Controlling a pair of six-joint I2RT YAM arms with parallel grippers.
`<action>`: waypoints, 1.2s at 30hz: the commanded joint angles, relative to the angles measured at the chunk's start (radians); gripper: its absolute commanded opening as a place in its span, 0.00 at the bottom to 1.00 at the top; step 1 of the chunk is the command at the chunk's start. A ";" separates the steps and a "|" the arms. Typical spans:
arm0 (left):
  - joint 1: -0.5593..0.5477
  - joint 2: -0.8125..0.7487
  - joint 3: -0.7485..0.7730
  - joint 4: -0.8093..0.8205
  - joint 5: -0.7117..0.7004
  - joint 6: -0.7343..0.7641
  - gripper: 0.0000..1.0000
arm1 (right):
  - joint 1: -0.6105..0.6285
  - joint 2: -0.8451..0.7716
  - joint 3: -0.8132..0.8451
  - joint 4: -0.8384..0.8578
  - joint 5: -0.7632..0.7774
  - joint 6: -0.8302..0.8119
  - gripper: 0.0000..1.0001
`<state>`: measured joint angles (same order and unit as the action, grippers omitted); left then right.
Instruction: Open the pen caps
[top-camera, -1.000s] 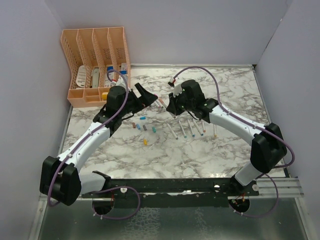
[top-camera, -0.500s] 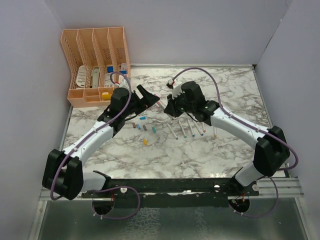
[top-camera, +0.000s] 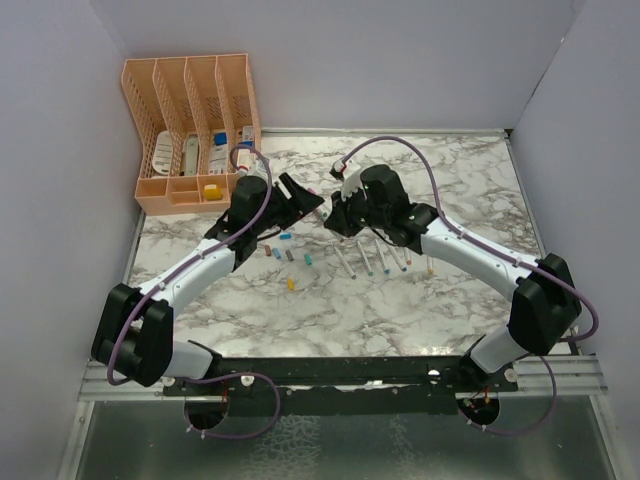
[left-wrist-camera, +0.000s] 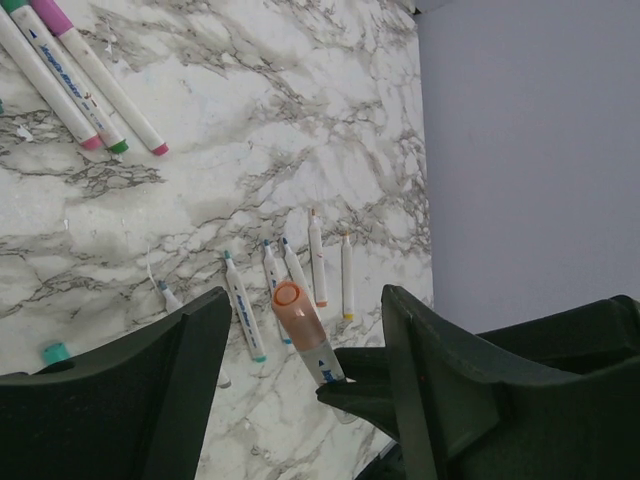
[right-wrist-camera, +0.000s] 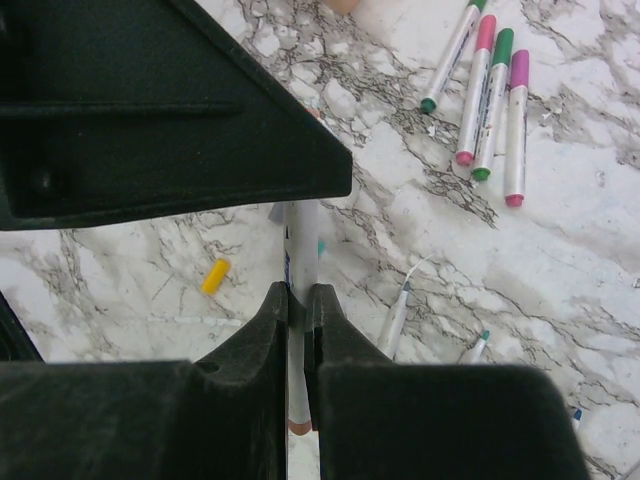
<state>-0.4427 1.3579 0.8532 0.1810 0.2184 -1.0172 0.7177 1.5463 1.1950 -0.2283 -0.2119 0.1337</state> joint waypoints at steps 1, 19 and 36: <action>-0.004 0.004 0.017 0.055 0.021 -0.008 0.61 | 0.017 -0.029 0.000 0.039 -0.032 -0.012 0.01; -0.005 0.013 0.001 0.083 0.040 -0.013 0.32 | 0.031 -0.044 -0.010 0.055 -0.029 -0.019 0.02; -0.005 -0.003 0.006 0.082 0.068 -0.002 0.00 | 0.031 -0.047 -0.016 0.048 0.016 -0.009 0.67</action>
<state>-0.4431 1.3682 0.8532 0.2462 0.2523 -1.0336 0.7410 1.5223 1.1851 -0.2081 -0.2131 0.1265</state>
